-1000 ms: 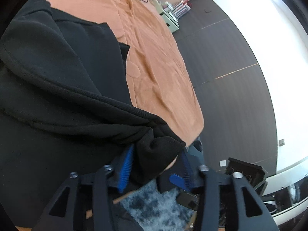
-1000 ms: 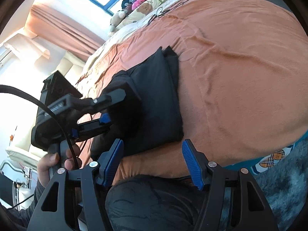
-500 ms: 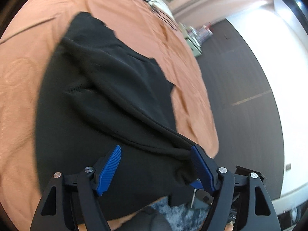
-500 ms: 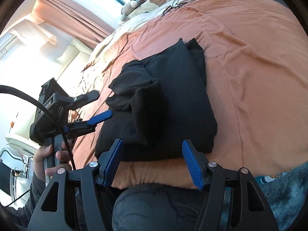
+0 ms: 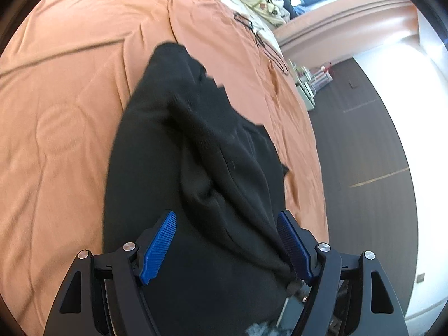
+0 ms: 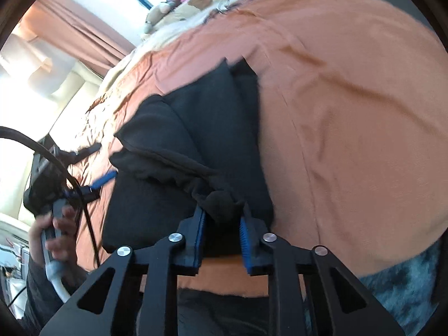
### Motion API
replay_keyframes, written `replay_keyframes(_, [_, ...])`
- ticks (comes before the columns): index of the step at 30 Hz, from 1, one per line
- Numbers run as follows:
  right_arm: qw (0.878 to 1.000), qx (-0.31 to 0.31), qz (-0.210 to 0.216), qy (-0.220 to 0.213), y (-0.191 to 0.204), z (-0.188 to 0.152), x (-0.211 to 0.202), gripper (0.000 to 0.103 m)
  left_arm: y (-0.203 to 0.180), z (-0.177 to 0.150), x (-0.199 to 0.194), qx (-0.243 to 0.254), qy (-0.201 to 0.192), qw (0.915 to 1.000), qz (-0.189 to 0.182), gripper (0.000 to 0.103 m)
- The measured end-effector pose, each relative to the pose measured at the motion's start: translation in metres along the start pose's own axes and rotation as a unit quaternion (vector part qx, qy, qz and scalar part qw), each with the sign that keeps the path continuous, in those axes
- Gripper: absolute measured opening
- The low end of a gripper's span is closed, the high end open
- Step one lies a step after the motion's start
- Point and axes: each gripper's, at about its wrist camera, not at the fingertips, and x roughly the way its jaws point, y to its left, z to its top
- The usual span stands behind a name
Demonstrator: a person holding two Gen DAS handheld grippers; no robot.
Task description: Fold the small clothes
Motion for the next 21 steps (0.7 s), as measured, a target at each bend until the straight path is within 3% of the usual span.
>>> replay_keyframes(10, [1.0, 0.016, 0.02, -0.004, -0.008, -0.011, 0.003, 0.016, -0.008, 0.042, 0.018, 0.021, -0.015, 0.9993, 0.026, 0.074])
replay_keyframes(11, [1.0, 0.016, 0.022, -0.004, -0.011, -0.012, 0.002, 0.016, -0.008, 0.046, 0.02, 0.023, -0.016, 0.9992, 0.03, 0.065])
replay_keyframes(12, [1.0, 0.016, 0.024, -0.005, -0.013, -0.012, 0.002, 0.016, -0.009, 0.049, 0.021, 0.024, -0.016, 0.9989, 0.037, 0.05])
replay_keyframes(15, [1.0, 0.011, 0.025, -0.005, -0.015, -0.013, 0.002, 0.016, -0.015, 0.057, 0.024, 0.036, -0.012, 0.9984, 0.043, 0.023])
replay_keyframes(21, [0.999, 0.002, 0.033, -0.011, -0.013, -0.014, -0.002, 0.016, -0.046, 0.073, 0.023, 0.085, -0.025, 0.9957, 0.028, 0.012])
